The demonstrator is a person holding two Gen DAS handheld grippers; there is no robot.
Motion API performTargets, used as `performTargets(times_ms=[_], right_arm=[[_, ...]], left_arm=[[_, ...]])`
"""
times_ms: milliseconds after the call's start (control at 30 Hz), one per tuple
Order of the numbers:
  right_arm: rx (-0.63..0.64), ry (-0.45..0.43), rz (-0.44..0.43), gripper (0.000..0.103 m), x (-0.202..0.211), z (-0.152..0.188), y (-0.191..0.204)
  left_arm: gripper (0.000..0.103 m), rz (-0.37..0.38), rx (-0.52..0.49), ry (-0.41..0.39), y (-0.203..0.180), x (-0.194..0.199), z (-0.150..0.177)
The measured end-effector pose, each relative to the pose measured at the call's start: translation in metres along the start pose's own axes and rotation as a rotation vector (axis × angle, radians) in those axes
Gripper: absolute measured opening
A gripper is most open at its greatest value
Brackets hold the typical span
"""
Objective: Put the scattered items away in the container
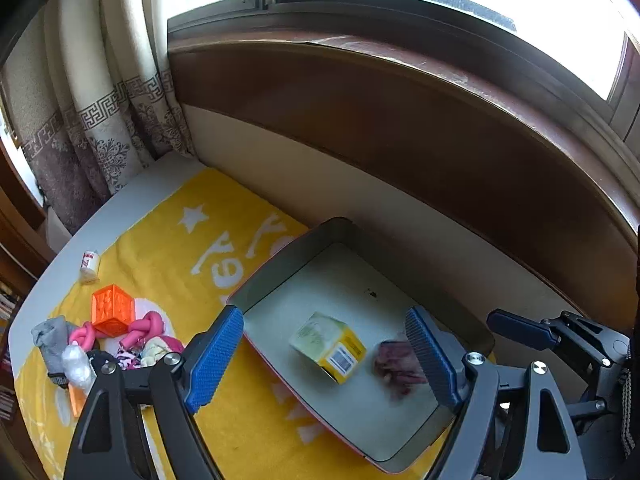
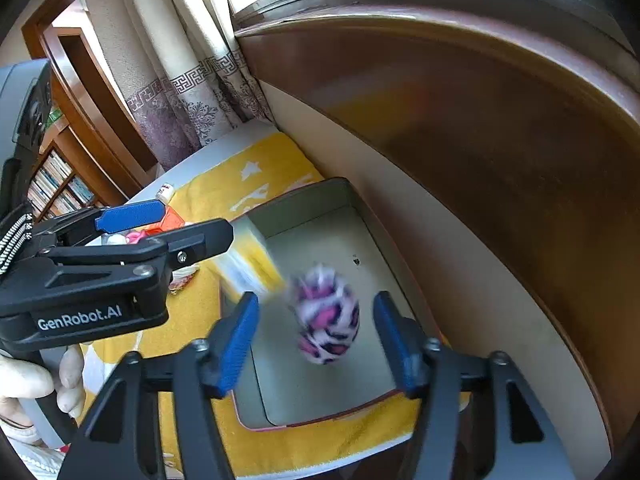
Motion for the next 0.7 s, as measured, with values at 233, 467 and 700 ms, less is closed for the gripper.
performTargets(times_ms=[233, 467, 700], right_arm=[[-0.022, 0.004, -0.007, 0.066, -0.004, 0.002, -0.001], [-0.03, 0.012, -0.024, 0.066, -0.009, 0.005, 0.006], [0.005, 0.011, -0.054, 0.066, -0.01, 0.009, 0.027]], left_arm=[[0.085, -0.02, 0.01, 0.008, 0.006, -0.001, -0.002], [0.085, -0.093, 0.012, 0.009, 0.023, 0.004, 0.002], [0.085, -0.19, 0.042, -0.004, 0.051, 0.022, 0.009]])
Point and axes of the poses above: each gripper's, at about its wrist camera, not at the fingertips, and x roughly against the way its jaws point, y to its left, z to its underside, the point moved 9 cm from there along -x, roughly the way its jaws point, and after that the axes turned 3 degrees about -y, right-handed, at the moved point
